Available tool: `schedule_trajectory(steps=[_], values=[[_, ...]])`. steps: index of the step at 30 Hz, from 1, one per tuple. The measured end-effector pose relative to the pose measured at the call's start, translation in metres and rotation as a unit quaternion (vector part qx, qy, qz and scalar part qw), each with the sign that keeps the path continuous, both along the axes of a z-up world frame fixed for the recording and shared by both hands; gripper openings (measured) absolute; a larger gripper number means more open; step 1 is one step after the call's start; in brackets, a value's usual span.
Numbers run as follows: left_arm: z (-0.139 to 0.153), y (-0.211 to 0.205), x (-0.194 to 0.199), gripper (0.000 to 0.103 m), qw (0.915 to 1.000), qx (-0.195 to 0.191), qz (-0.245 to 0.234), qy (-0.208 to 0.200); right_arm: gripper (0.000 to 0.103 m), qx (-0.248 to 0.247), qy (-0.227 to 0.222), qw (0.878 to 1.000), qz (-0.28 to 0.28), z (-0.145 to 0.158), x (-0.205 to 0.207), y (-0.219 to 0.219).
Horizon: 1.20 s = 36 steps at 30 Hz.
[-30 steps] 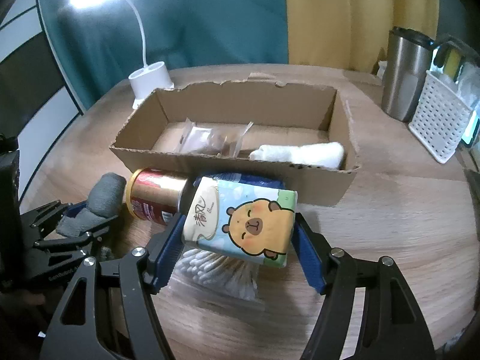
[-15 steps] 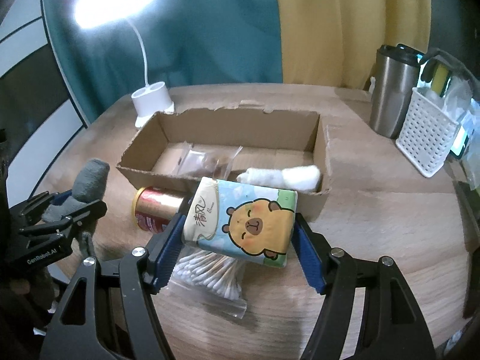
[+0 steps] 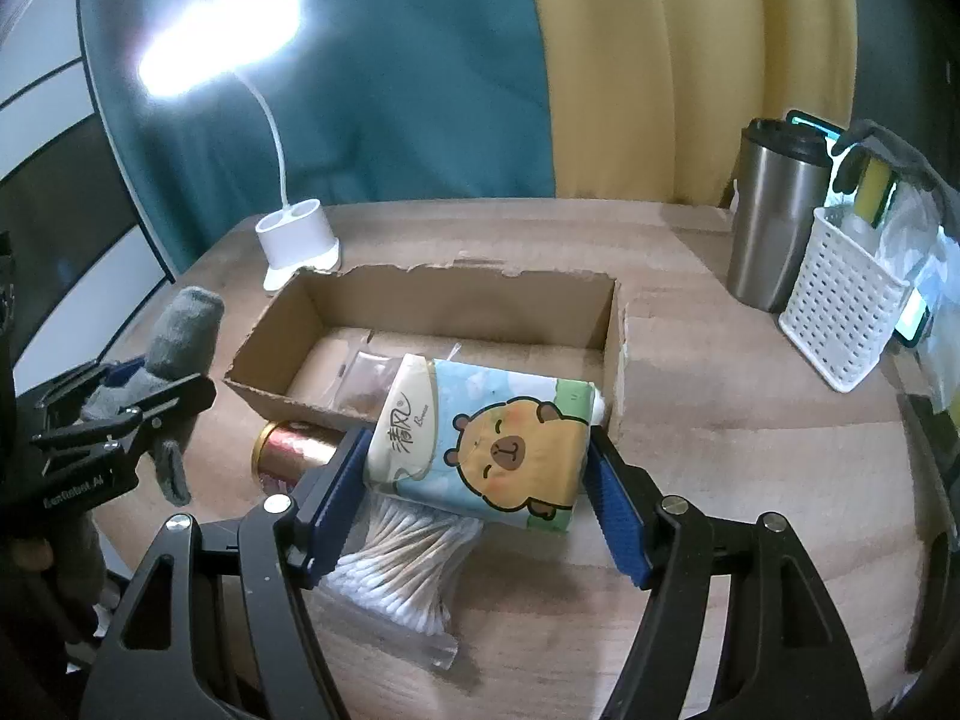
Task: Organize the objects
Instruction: 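Carry gray glove into box and open left gripper while right holds tissue pack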
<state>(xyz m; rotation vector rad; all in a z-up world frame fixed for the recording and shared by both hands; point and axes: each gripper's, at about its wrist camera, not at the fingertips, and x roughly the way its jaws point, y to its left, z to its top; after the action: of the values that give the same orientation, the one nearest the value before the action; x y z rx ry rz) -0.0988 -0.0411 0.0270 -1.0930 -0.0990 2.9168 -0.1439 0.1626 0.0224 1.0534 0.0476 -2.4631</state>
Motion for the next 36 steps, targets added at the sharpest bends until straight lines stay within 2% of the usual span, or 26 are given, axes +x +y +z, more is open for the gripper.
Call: schedule_trajectory(steps=[11, 28, 36], values=[[0.004, 0.009, -0.036, 0.056, 0.9998, 0.014, -0.015, 0.001, 0.073, -0.003, 0.0, 1.0, -0.006, 0.001, -0.021, 0.006], [-0.012, -0.008, -0.079, 0.057, 0.9978, 0.061, -0.02, -0.015, 0.073, 0.0, -0.009, 1.0, -0.001, -0.005, -0.057, -0.004], [-0.027, -0.011, -0.094, 0.059, 0.9982, 0.046, -0.014, -0.034, 0.073, 0.002, -0.017, 1.0, 0.0, -0.012, -0.071, -0.009]])
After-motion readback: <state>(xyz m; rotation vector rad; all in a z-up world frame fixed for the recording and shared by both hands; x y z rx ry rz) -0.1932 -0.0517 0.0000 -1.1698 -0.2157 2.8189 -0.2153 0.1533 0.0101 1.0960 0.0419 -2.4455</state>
